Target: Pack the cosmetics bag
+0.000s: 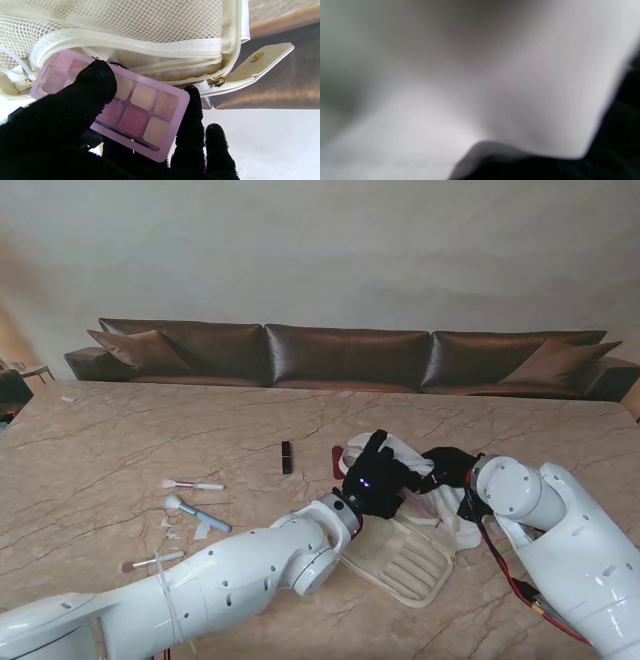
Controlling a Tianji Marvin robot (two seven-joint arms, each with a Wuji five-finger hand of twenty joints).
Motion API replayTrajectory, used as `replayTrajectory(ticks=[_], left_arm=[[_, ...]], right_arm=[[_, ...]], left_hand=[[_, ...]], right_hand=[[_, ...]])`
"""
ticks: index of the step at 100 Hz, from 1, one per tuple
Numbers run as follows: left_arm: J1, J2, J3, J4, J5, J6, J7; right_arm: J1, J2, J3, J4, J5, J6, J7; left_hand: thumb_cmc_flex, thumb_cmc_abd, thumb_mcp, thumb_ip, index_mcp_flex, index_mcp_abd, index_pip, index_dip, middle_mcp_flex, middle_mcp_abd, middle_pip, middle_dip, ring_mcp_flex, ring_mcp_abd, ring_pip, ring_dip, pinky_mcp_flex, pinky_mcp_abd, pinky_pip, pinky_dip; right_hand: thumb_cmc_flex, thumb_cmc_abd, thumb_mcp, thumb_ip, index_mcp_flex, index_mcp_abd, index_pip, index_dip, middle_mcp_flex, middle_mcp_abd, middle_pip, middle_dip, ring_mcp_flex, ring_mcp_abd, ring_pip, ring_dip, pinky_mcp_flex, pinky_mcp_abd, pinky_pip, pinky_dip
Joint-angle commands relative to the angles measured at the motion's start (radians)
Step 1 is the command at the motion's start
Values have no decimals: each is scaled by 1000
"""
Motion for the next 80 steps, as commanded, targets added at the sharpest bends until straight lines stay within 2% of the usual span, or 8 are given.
replayTrajectory(ticks=[1,5,19,25,40,52,67,80], left_arm=[[-1,-11,3,-15,4,-10,5],[-1,-10,4,-14,4,-16,4],[-3,-10,7,-10,4,-18,0],[0,-14,6,0,3,-17,17],[1,-20,6,9,4,-12,35],[7,-16,-2,3,0,-8,34],[31,9,-39,-35,-17,-3,14],[59,50,-85,-82,-18,-2,-12]], right_arm=[[-13,-12,-14,4,6,-9,5],[-13,-12,-14,5,7,-10,4],[-15,-12,-14,6,8,-10,3],[-16,-12,-12,5,7,-11,3],[-20,-12,-10,2,5,-11,3],[-24,-12,-8,0,4,-10,1],[-26,-11,-6,-1,3,-10,5],[-33,-10,11,-6,19,-1,16]], left_hand=[[20,47,34,59,38,-22,17,3,-35,-12,0,5,-99,-91,-62,4,-16,12,-28,2],[2,39,42,60,10,-3,-9,13,-61,-3,-11,-13,-114,-94,-78,-6,-16,10,-45,3],[-79,68,113,78,-119,96,-178,82,-288,26,105,-427,-200,-99,-135,-84,-14,4,-128,20],[-95,87,130,93,-144,114,-196,90,-326,49,96,-451,-230,-99,-141,-91,-17,1,-138,23],[-38,74,102,64,-136,88,-150,114,-347,48,95,-496,-247,-102,-136,-119,-15,-1,-151,49],[-26,89,106,68,-159,94,-146,113,-369,52,89,-503,-250,-105,-133,-122,-8,-1,-136,60],[-17,145,80,84,-188,113,-185,108,-406,75,47,-571,-241,-110,-148,-157,-12,15,42,112],[-3,165,64,84,-194,115,-194,106,-423,83,28,-598,-234,-112,-161,-173,-14,20,105,98]], right_hand=[[82,76,96,4,56,-162,31,-27,44,-12,-2,-6,80,-36,48,-5,33,-7,55,-1],[82,75,96,4,57,-163,31,-27,44,-12,-2,-6,80,-37,48,-5,33,-7,55,-1],[81,74,97,4,57,-161,31,-28,46,-12,-1,-6,80,-36,48,-5,34,-7,55,-1],[81,75,97,4,55,-162,31,-28,45,-13,-2,-6,80,-37,49,-6,34,-7,56,-2],[81,75,97,4,56,-160,31,-29,45,-12,-2,-7,80,-36,48,-6,34,-7,56,-2],[81,75,96,4,56,-163,31,-29,45,-13,-1,-7,80,-36,49,-6,34,-7,56,-2],[84,75,97,4,60,-169,37,-23,45,-12,-1,-6,80,-36,48,-7,34,-7,56,-2],[70,64,135,19,70,-157,29,-27,46,-3,-7,-10,76,-11,29,-15,15,9,50,-1]])
